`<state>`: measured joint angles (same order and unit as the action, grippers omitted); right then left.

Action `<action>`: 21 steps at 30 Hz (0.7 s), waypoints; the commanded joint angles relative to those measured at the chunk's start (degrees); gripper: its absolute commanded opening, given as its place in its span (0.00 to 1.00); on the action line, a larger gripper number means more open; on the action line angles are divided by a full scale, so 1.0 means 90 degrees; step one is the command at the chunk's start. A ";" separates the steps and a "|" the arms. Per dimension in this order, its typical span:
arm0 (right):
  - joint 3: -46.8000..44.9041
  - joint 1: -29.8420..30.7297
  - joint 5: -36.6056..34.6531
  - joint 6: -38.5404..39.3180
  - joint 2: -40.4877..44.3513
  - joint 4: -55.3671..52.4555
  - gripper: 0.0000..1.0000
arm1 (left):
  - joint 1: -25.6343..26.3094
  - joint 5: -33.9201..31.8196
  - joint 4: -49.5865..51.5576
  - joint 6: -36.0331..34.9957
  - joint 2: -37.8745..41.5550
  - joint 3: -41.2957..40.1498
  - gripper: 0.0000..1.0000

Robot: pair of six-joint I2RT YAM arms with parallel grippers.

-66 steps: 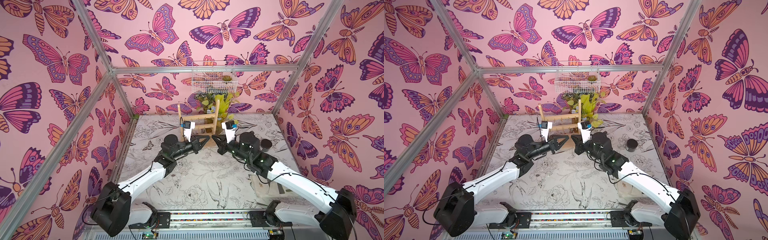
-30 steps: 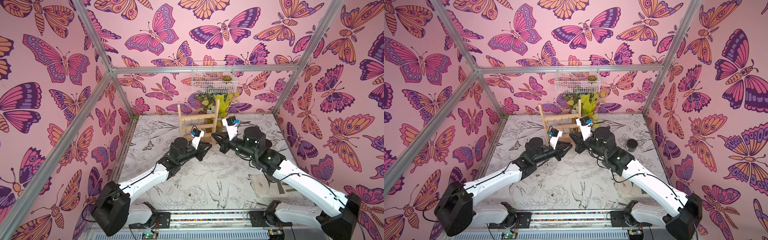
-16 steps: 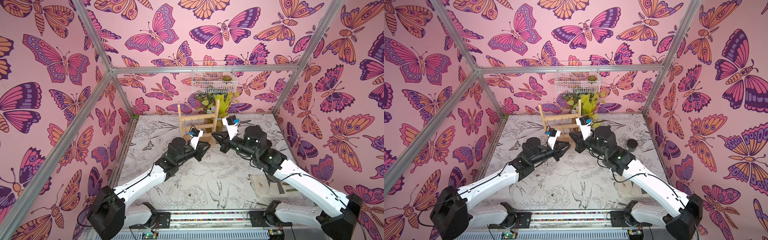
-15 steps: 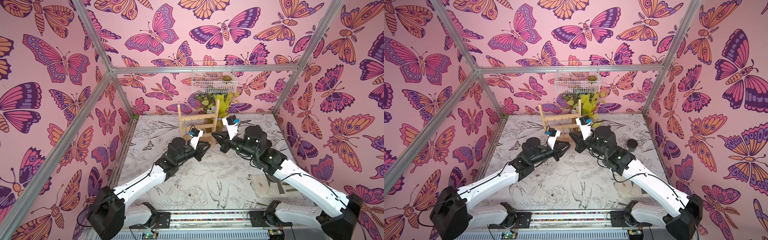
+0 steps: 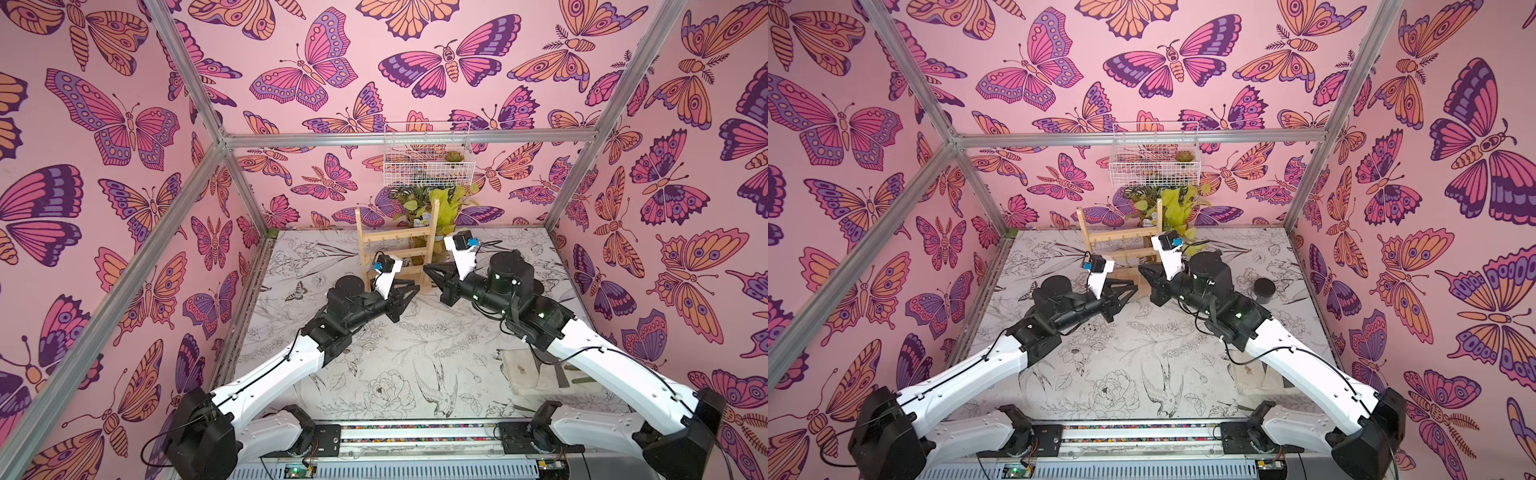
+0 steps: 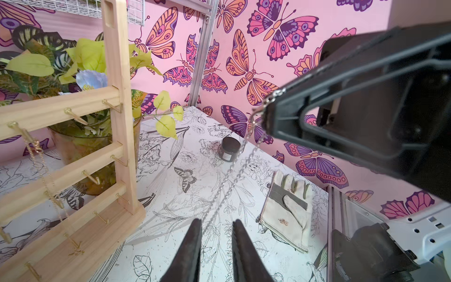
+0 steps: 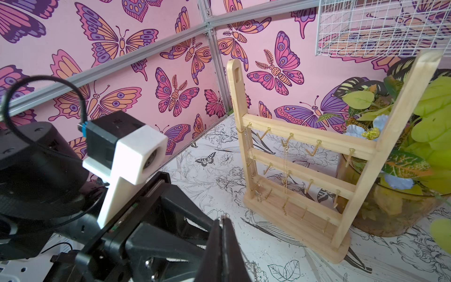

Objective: Hang the necklace on the jewelry display stand
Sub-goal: Adjust the necklace.

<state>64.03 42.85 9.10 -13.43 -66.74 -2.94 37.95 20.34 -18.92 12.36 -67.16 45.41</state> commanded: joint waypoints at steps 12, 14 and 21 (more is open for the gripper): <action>0.0220 0.0030 0.0209 0.0027 0.0120 -0.0005 0.00 | 0.0057 -0.0070 -0.0105 -0.0118 -0.0172 0.0066 0.23; 0.0210 0.0027 0.0190 0.0035 0.0117 0.0001 0.00 | 0.0051 -0.0061 -0.0122 -0.0123 -0.0141 0.0035 0.23; 0.0215 0.0024 0.0157 0.0039 0.0122 -0.0030 0.00 | 0.0056 -0.0067 -0.0164 -0.0112 -0.0029 -0.0055 0.24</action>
<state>64.03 42.85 10.35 -13.43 -66.72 -2.92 38.28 19.88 -19.22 12.01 -68.93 45.71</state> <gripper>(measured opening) 0.044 0.239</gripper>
